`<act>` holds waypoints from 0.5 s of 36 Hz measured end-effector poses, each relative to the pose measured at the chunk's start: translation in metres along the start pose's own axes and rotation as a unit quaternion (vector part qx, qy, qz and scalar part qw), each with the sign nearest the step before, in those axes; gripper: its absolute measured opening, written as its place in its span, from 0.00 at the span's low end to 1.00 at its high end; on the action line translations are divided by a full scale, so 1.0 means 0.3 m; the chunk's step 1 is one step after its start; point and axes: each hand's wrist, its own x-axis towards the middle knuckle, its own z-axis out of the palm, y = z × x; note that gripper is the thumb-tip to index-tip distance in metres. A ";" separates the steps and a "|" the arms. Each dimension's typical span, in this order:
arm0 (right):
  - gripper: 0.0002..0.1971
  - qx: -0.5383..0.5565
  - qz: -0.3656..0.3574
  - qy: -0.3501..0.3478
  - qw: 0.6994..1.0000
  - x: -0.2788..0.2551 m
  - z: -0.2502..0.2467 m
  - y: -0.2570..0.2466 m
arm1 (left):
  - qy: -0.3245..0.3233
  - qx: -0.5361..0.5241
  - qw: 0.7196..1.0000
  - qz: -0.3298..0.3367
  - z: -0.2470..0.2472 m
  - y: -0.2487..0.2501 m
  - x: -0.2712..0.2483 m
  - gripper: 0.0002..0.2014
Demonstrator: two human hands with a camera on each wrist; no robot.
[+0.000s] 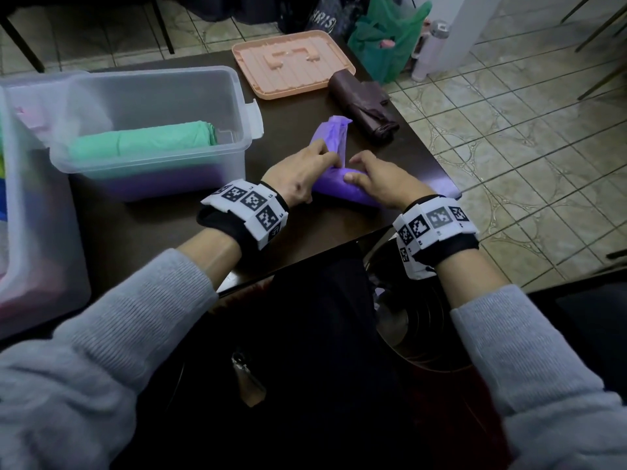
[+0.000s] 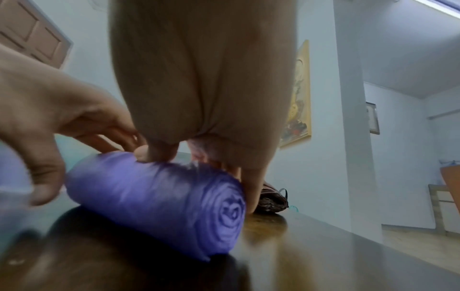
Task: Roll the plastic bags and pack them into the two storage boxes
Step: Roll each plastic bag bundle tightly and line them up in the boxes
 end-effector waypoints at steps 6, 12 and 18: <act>0.23 -0.078 -0.092 0.122 0.985 -0.027 0.043 -0.037 | 0.001 -0.006 1.000 -0.001 -0.026 -0.006 0.020 0.26; 0.26 -0.067 -0.080 0.121 0.987 -0.044 0.065 -0.036 | -0.023 0.014 1.000 -0.007 -0.050 -0.021 0.047 0.28; 0.21 -0.007 -0.070 0.048 0.996 -0.028 0.022 -0.029 | -0.012 0.018 1.000 -0.001 -0.019 -0.041 0.011 0.30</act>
